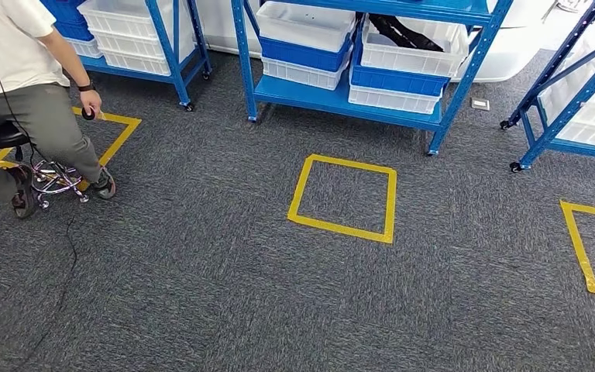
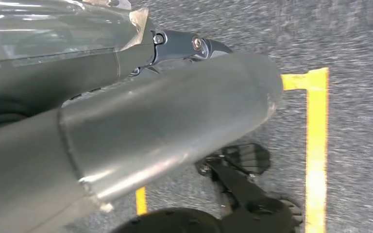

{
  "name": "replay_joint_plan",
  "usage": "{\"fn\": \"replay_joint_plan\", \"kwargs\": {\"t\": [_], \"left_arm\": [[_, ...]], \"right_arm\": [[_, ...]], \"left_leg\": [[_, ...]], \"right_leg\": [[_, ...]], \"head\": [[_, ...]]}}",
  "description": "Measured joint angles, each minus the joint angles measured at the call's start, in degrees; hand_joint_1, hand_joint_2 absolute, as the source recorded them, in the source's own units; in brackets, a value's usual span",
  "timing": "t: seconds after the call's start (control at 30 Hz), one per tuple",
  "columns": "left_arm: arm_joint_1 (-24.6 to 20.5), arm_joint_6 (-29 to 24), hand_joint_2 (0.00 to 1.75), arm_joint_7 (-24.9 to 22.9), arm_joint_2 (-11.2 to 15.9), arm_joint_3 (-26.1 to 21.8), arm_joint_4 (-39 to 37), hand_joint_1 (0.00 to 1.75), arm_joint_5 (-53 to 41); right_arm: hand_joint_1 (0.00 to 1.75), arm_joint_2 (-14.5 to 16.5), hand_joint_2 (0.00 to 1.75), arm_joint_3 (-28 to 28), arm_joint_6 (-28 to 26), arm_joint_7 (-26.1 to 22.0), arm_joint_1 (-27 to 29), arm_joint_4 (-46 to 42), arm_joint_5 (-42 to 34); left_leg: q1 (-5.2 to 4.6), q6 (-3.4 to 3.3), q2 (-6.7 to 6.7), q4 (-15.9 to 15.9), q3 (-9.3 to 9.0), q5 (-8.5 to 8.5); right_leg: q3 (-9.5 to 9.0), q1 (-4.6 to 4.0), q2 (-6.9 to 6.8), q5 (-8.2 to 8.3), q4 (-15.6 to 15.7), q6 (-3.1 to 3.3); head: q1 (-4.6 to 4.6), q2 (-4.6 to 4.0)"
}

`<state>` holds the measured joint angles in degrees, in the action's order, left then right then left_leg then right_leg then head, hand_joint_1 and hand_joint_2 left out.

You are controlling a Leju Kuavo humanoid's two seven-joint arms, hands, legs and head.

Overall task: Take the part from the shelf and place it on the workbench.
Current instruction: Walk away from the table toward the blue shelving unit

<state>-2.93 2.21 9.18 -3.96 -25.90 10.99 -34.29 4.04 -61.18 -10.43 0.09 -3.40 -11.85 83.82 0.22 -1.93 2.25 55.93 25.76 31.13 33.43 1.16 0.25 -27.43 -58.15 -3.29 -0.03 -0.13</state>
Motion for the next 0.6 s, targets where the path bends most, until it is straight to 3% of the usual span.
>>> {"fn": "replay_joint_plan", "kwargs": {"t": [0.07,0.1,0.13,0.2,0.23,0.33,0.37,0.4,0.47,0.5,0.53,0.57,0.6], "left_arm": [[-0.14,-0.01,0.0,0.02,0.01,0.0,0.01,0.0,0.0],[-0.25,-0.03,0.0,0.06,-0.02,0.0,0.02,0.0,-0.03],[-0.28,-0.04,0.0,0.1,-0.04,-0.01,0.03,0.0,-0.07],[-0.18,-0.07,0.0,0.17,-0.11,-0.03,0.03,0.0,-0.17],[-0.05,-0.07,0.0,0.17,-0.1,-0.06,0.02,0.0,-0.22],[0.15,-0.09,0.0,0.15,0.07,-0.24,0.02,0.0,-0.37],[0.18,-0.11,0.0,0.14,0.13,-0.27,0.02,0.0,-0.4],[0.15,-0.15,0.0,0.15,0.16,-0.29,0.02,0.0,-0.42],[-0.01,-0.22,0.0,0.16,0.09,-0.3,0.03,0.0,-0.44],[-0.08,-0.24,0.0,0.17,0.04,-0.31,0.04,0.0,-0.44],[-0.13,-0.25,0.0,0.17,-0.01,-0.31,0.04,0.0,-0.44],[-0.15,-0.26,0.0,0.17,-0.06,-0.32,0.04,0.0,-0.44],[-0.14,-0.29,0.0,0.17,-0.08,-0.32,0.04,0.0,-0.44]], "right_arm": [[0.0,0.0,0.0,0.01,-0.01,0.01,-0.02,-0.01,0.0],[0.0,-0.01,0.0,0.02,-0.02,0.02,-0.02,-0.02,-0.01],[0.0,-0.01,0.0,0.03,-0.03,0.03,0.02,-0.02,-0.02],[0.0,-0.03,0.0,0.03,-0.04,0.08,0.18,-0.02,-0.05],[0.0,-0.03,0.0,0.03,-0.04,0.11,0.24,-0.02,-0.07],[0.0,0.23,0.0,0.04,-0.03,0.11,0.1,0.02,-0.02],[0.0,0.32,0.0,0.05,-0.03,0.1,0.01,0.02,-0.01],[0.0,0.36,0.0,0.06,-0.03,0.09,-0.05,0.02,0.01],[0.0,0.25,0.0,0.08,-0.05,0.08,-0.18,-0.02,0.02],[0.0,0.21,0.0,0.09,-0.07,0.07,-0.26,-0.02,0.02],[0.0,0.2,0.0,0.09,-0.08,0.07,-0.38,-0.02,0.02],[0.0,0.18,0.0,0.09,-0.09,0.07,-0.43,-0.02,0.03],[0.0,0.19,0.0,0.09,-0.09,0.08,-0.41,-0.02,0.04]], "left_leg": [[0.01,0.39,-0.03,0.46,0.0,0.24],[0.1,0.9,-0.51,4.52,2.57,-0.02],[0.19,1.44,-1.03,9.43,6.78,1.27],[0.28,1.89,-2.04,17.1,15.36,3.12],[0.13,1.47,-2.09,15.64,16.91,3.23],[-1.15,-1.14,-1.91,6.32,15.93,-6.85],[-1.5,-1.64,-1.76,4.74,15.46,-9.06],[-1.69,-1.79,-1.53,4.01,14.86,-9.75],[-1.57,-1.87,-1.24,2.93,12.78,-8.96],[-1.45,-2.08,-1.14,2.34,11.61,-8.59],[-1.32,-2.33,-1.06,1.97,10.53,-8.09],[-1.21,-2.5,-1.07,1.74,9.63,-7.47],[-1.13,-2.64,-1.0,1.67,8.77,-6.65]], "right_leg": [[-0.51,0.02,-0.13,-0.13,-0.07,1.31],[-1.42,0.06,-0.26,-0.58,0.06,2.31],[-2.98,0.09,-0.35,-1.5,0.19,3.28],[-6.29,-0.01,-0.39,-3.98,0.64,4.09],[-7.63,-0.17,-0.37,-5.13,0.71,4.13],[-10.18,-0.68,-0.38,-7.62,1.15,3.97],[-11.12,-0.81,-0.35,-8.22,1.63,3.8],[-12.12,-0.99,-0.31,-8.26,1.78,3.36],[-12.86,-1.2,-0.3,-7.15,0.28,2.17],[-11.76,-1.25,-0.28,-6.13,-2.55,1.51],[-9.55,-1.25,-0.26,-5.74,-6.26,1.32],[-6.67,-1.12,-0.24,-6.11,-10.37,1.5],[-3.73,-1.09,-0.23,-7.62,-13.73,1.84]], "head": [[-0.39,0.0],[-0.63,0.0],[-0.88,0.0],[-0.99,0.0],[-1.01,0.0],[-1.01,0.0],[-1.04,0.0],[-1.04,0.0],[-1.07,0.0],[-1.04,0.0],[-1.07,0.0],[-1.09,0.0],[-1.13,0.0]]}}
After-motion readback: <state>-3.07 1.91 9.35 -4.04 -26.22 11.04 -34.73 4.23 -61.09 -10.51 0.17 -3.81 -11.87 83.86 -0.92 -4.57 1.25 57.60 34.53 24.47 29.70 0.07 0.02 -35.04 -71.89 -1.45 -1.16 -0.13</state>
